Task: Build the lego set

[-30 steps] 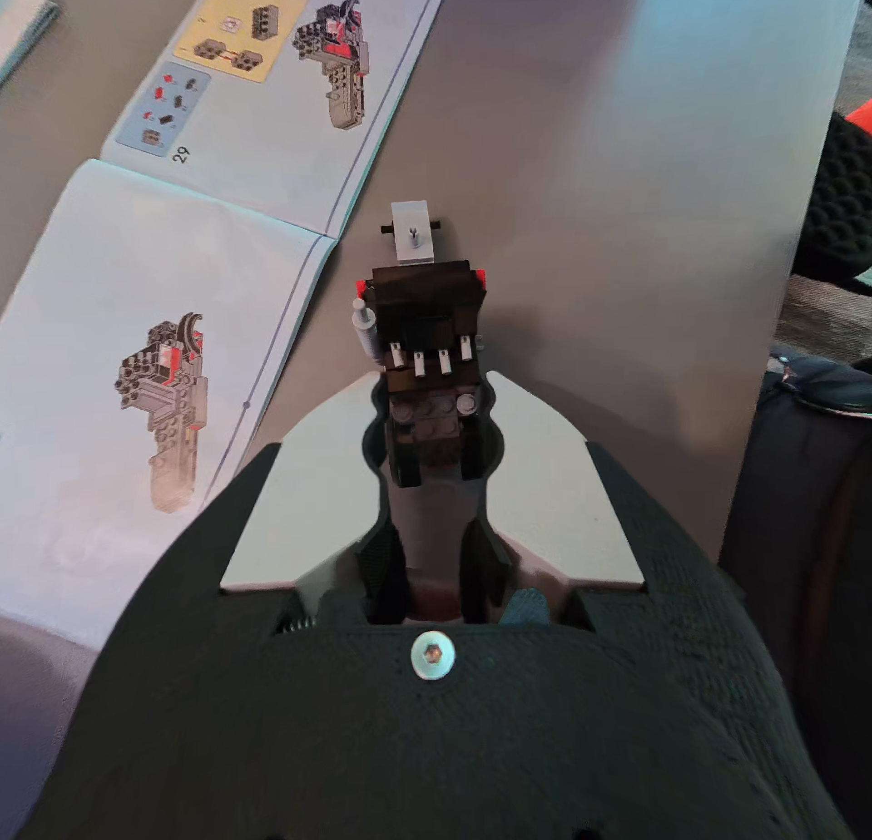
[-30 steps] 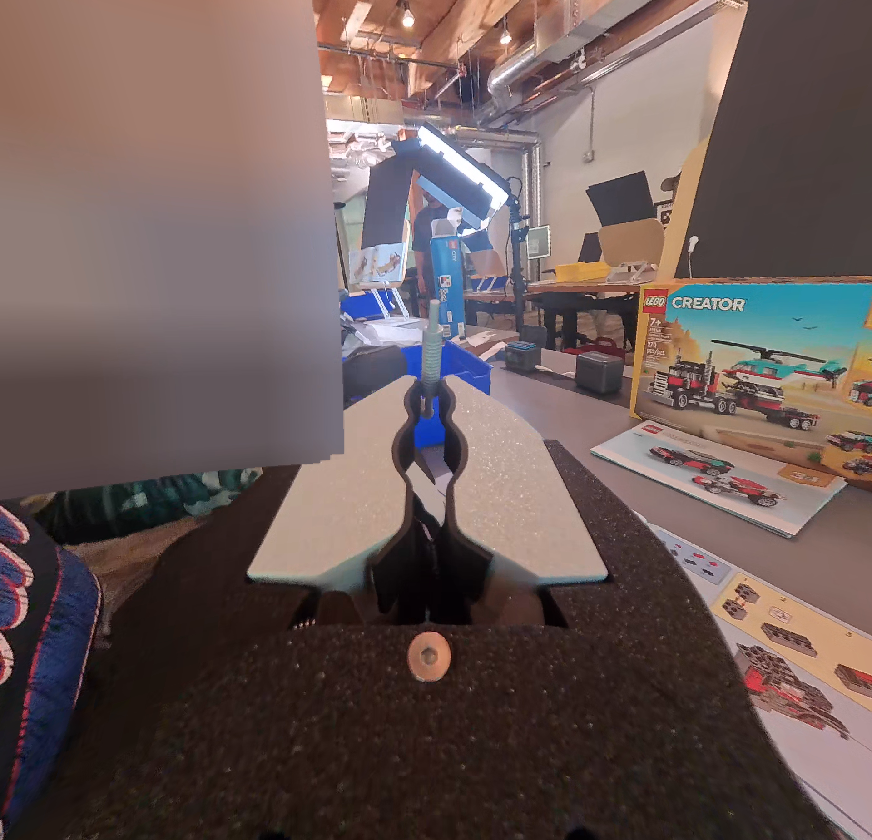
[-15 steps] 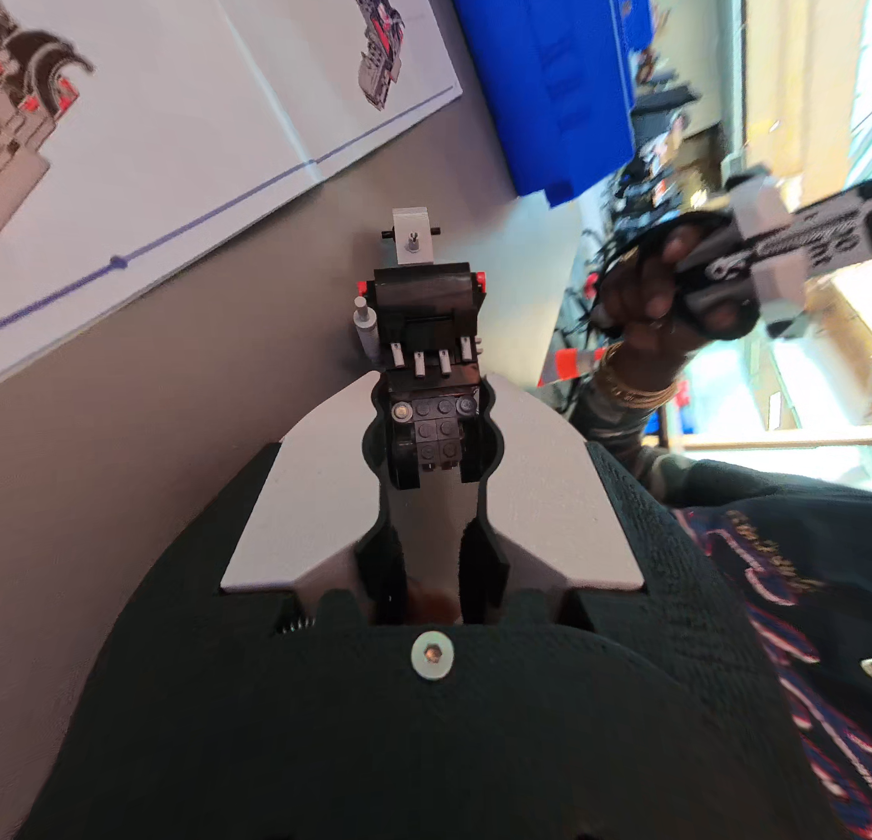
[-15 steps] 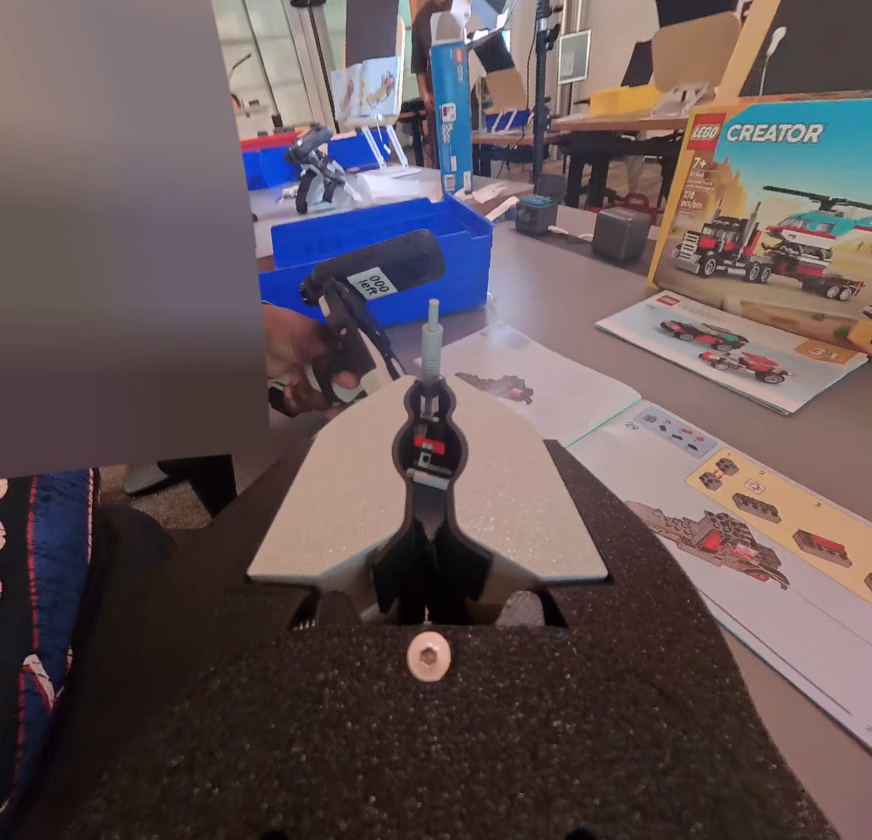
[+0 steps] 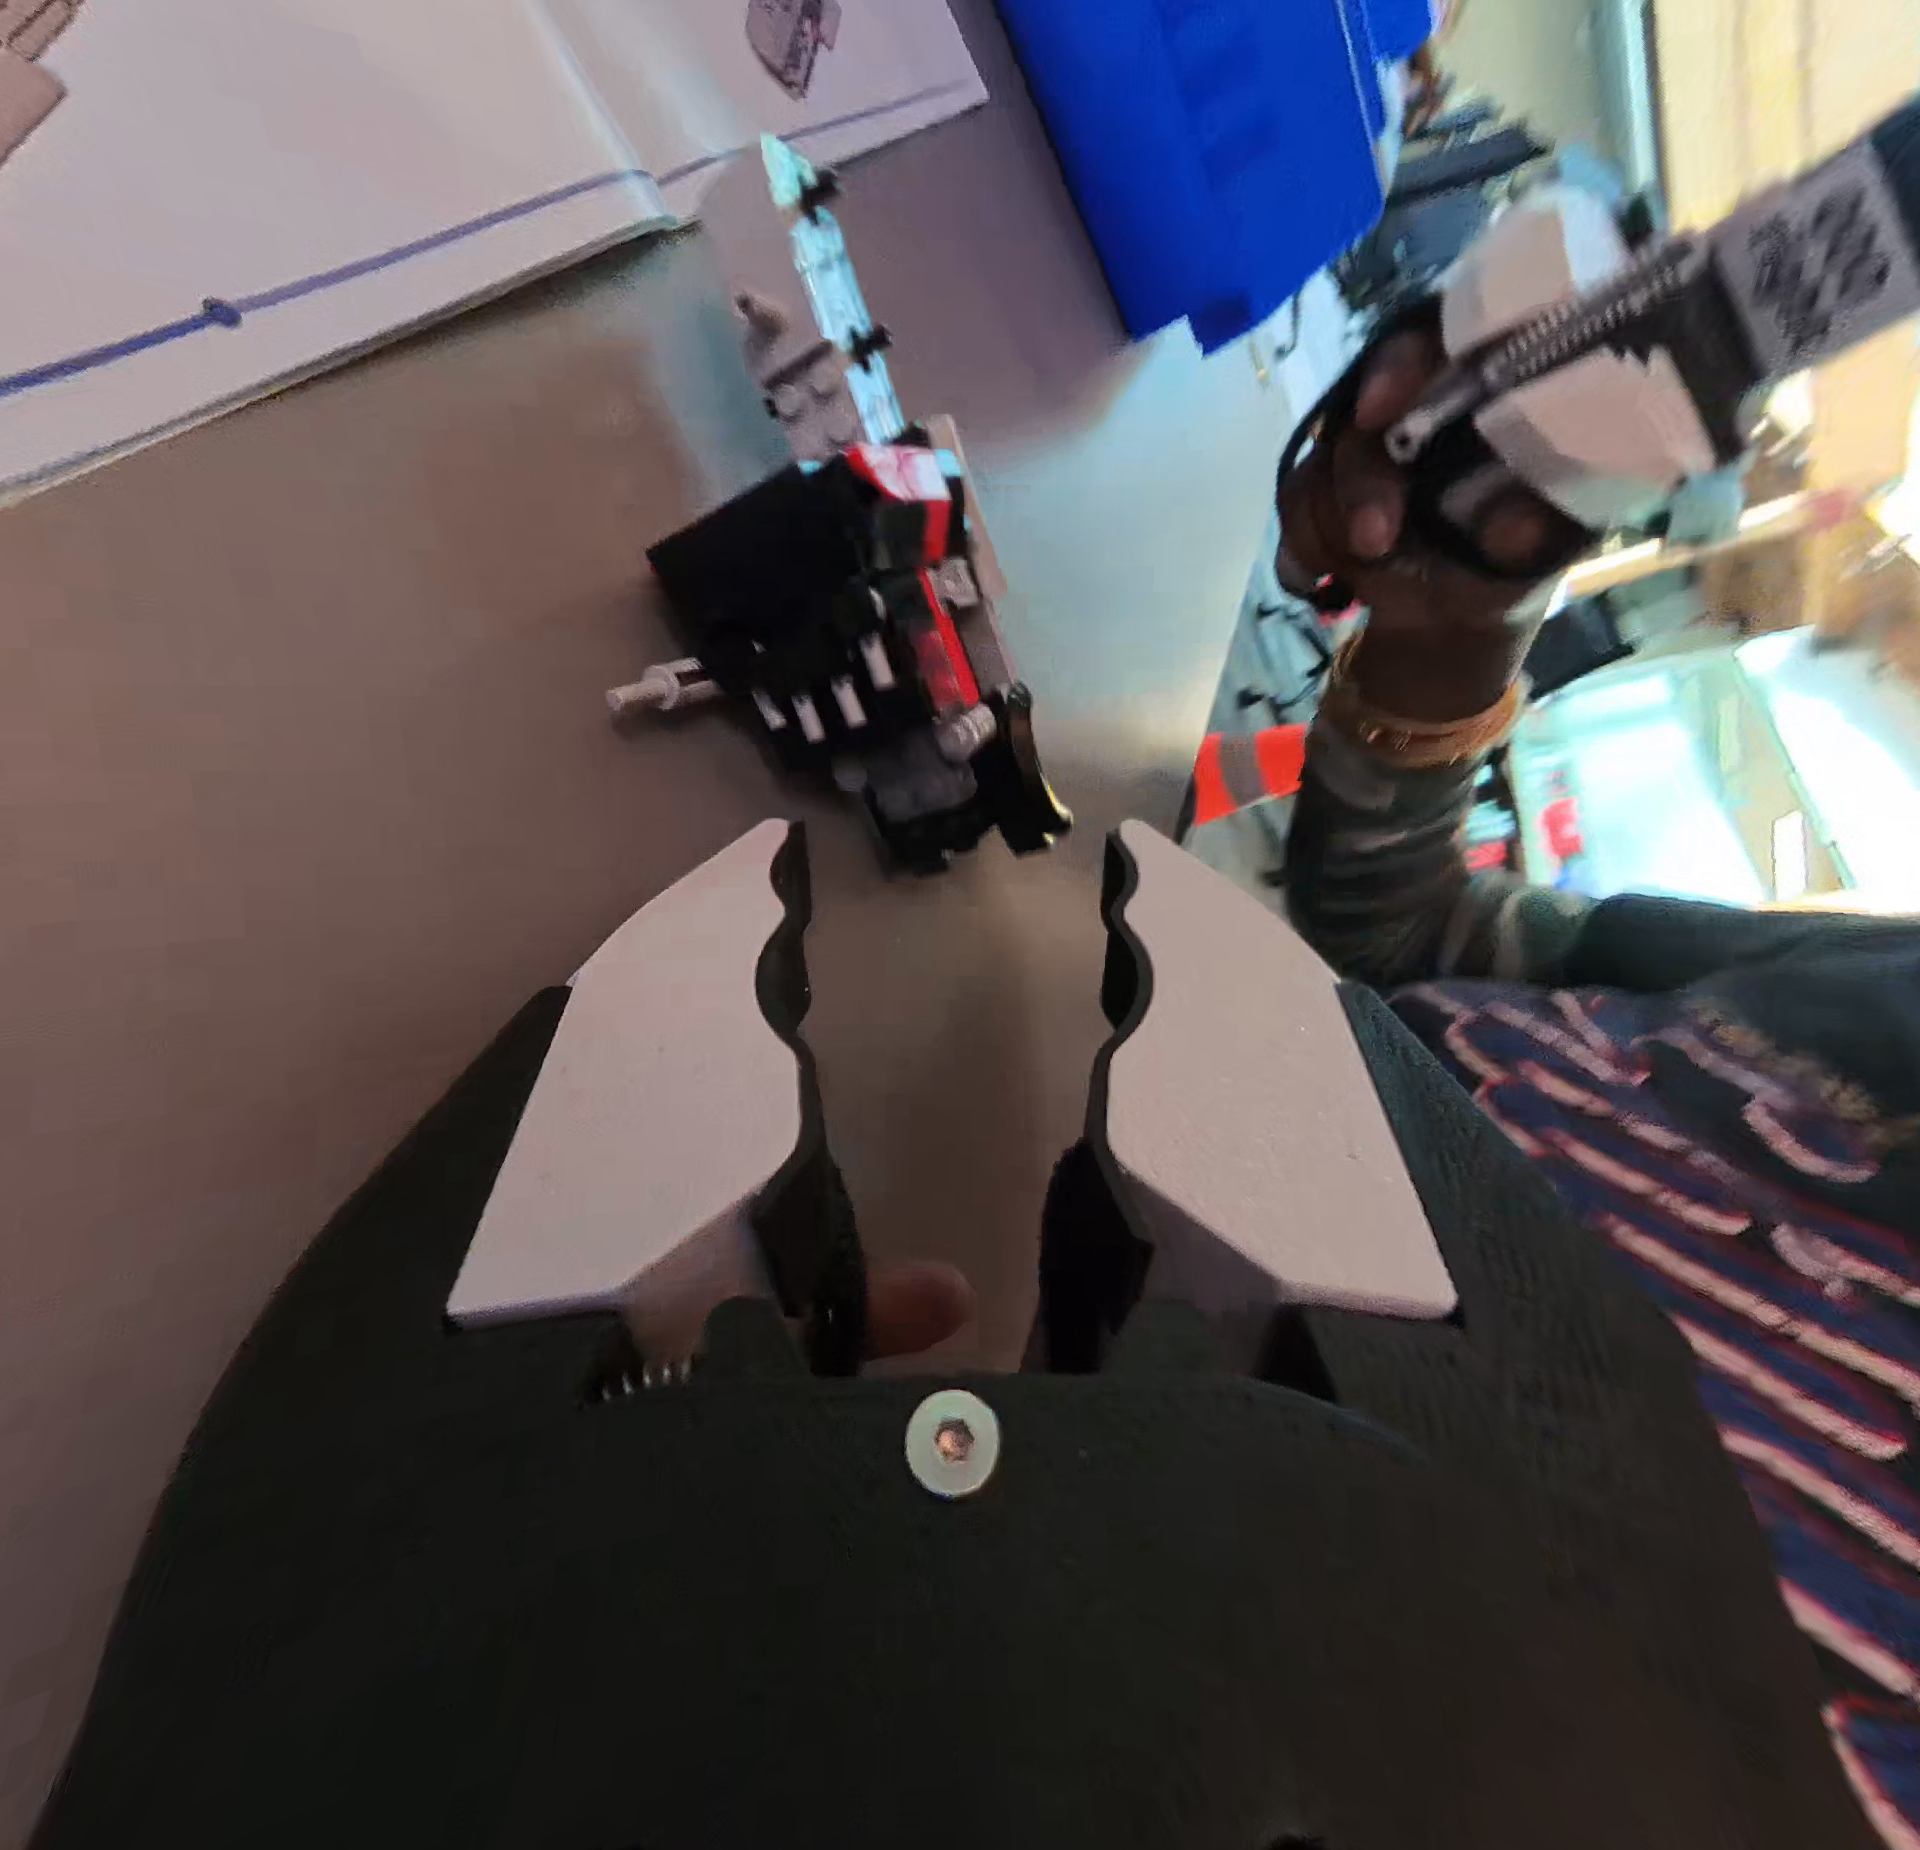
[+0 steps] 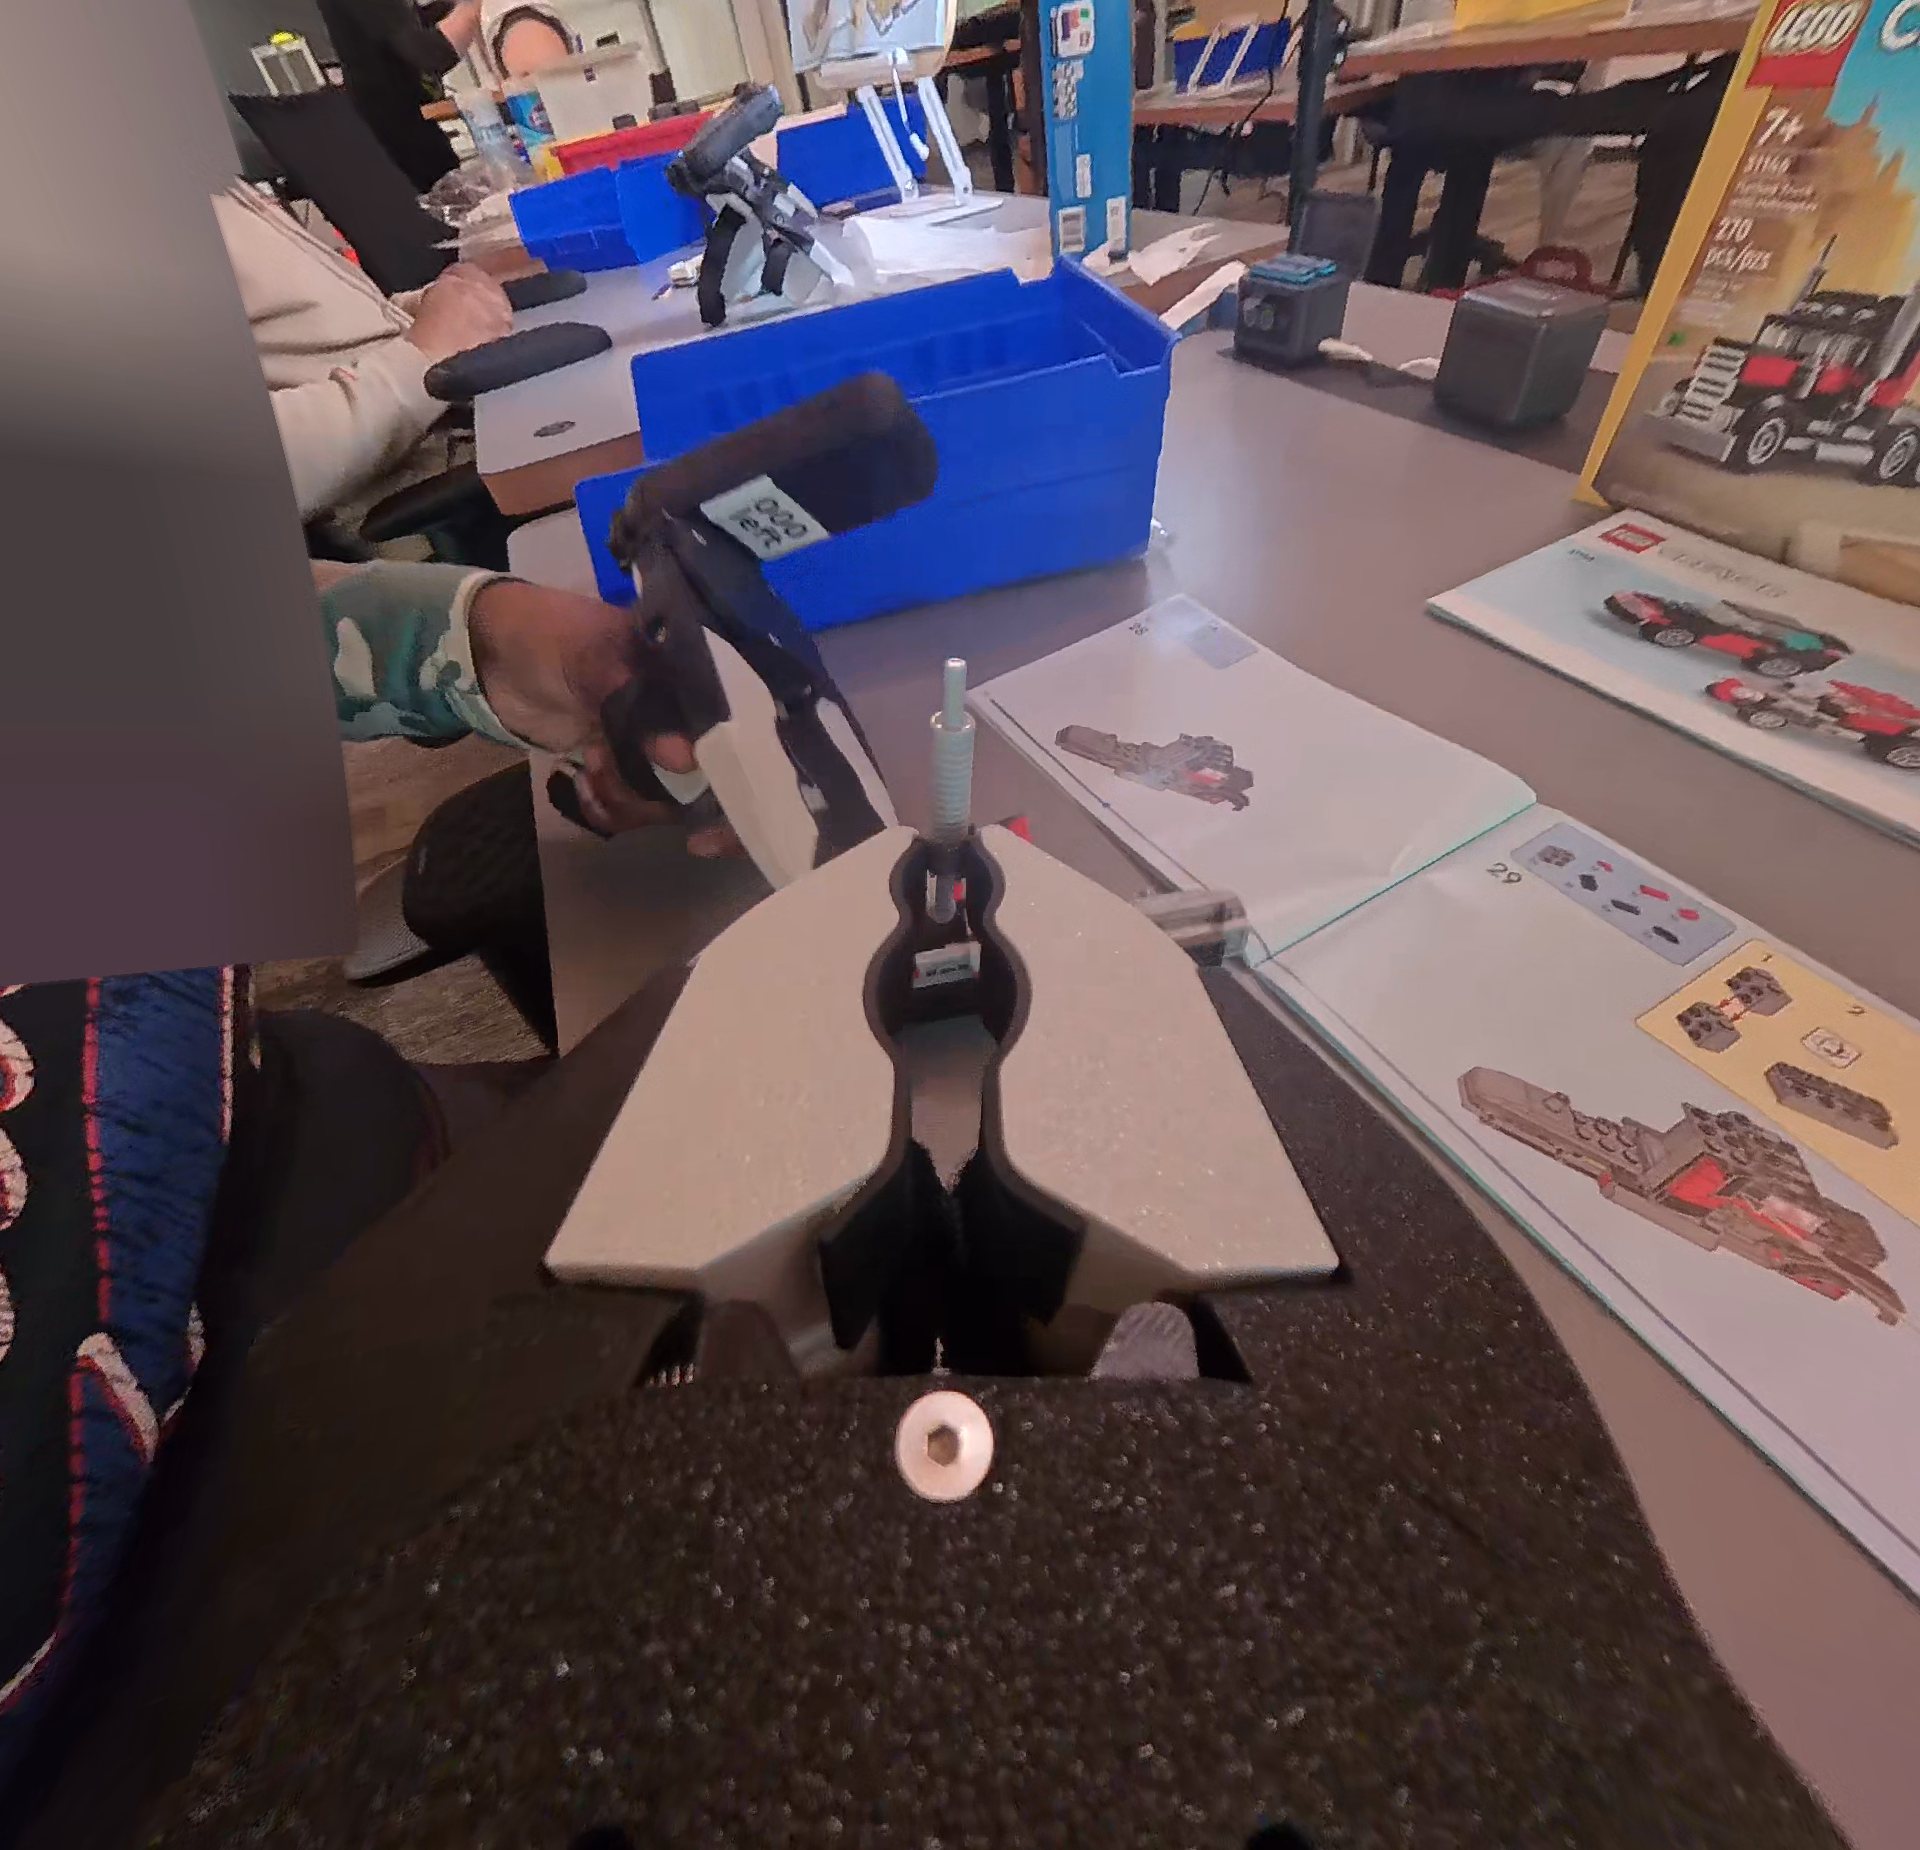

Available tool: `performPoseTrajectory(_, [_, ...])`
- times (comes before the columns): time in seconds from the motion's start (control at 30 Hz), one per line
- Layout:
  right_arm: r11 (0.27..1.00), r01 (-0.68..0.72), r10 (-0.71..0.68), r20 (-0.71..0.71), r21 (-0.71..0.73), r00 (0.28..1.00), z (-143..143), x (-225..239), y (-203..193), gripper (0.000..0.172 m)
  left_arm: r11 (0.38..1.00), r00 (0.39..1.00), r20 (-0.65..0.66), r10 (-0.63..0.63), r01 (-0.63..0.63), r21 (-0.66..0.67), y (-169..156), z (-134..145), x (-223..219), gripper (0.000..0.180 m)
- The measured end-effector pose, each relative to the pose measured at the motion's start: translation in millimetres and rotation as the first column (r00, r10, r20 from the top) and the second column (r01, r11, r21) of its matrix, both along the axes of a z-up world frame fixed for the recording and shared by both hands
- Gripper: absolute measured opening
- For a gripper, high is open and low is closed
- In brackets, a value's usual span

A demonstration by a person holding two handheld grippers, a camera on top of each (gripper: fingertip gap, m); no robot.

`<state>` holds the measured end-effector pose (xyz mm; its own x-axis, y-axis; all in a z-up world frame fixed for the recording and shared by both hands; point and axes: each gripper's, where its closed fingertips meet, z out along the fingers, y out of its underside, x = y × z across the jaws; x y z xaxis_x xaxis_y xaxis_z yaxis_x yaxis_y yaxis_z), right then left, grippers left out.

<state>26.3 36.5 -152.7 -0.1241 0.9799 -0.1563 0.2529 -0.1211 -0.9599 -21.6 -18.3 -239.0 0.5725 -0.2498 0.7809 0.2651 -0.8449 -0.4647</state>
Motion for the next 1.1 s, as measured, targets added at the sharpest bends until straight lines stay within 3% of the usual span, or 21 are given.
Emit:
performPoseTrajectory(0.13, [0.996, -0.074, 0.076, 0.054, -0.044, 0.996, -5.7, -0.2, -7.2, 0.007, 0.954, 0.947, -0.317, -0.051, 0.139, 0.264, -2.8, 13.5, -16.1, 0.054])
performPoseTrajectory(0.23, [0.988, -0.143, 0.148, 0.101, -0.06, 0.984, -7.9, -4.3, -13.2, 0.007, 0.798, 0.816, -0.578, 0.012, 0.34, 0.497, 15.1, 30.9, -22.9, 0.061])
performPoseTrajectory(0.33, [0.978, -0.197, 0.207, 0.187, -0.069, 0.96, -14.6, -12.0, -16.4, 0.007, 0.633, 0.68, -0.733, -0.017, 0.574, 0.519, 27.6, 25.7, -16.9, 0.067])
performPoseTrajectory(0.37, [0.976, -0.208, 0.216, 0.224, -0.058, 0.95, -18.3, -14.8, -16.7, 0.007, 0.612, 0.657, -0.752, -0.058, 0.618, 0.493, 29.8, 19.2, -15.1, 0.07])
performPoseTrajectory(0.47, [0.971, -0.24, 0.234, 0.322, -0.02, 0.917, -28.2, -23.3, -19.0, 0.007, 0.565, 0.663, -0.732, -0.157, 0.668, 0.484, 36.3, 8.7, -12.0, 0.075])
performPoseTrajectory(0.7, [0.96, -0.273, 0.202, 0.527, 0.059, 0.825, -47.9, -47.1, -11.8, 0.007, 0.494, 0.627, -0.723, -0.29, 0.745, 0.448, 45.1, -12.2, -13.0, 0.075])
performPoseTrajectory(0.83, [0.936, -0.337, 0.202, 0.624, 0.105, 0.755, -56.7, -53.1, -11.0, 0.007, 0.465, 0.638, -0.716, -0.284, 0.745, 0.479, 45.6, -7.8, -11.0, 0.065])
performPoseTrajectory(1.1, [0.904, -0.402, 0.186, 0.713, 0.145, 0.676, -69.0, -52.8, -10.2, 0.007, 0.427, 0.567, -0.772, -0.289, 0.798, 0.426, 43.0, -19.0, -8.0, 0.053])
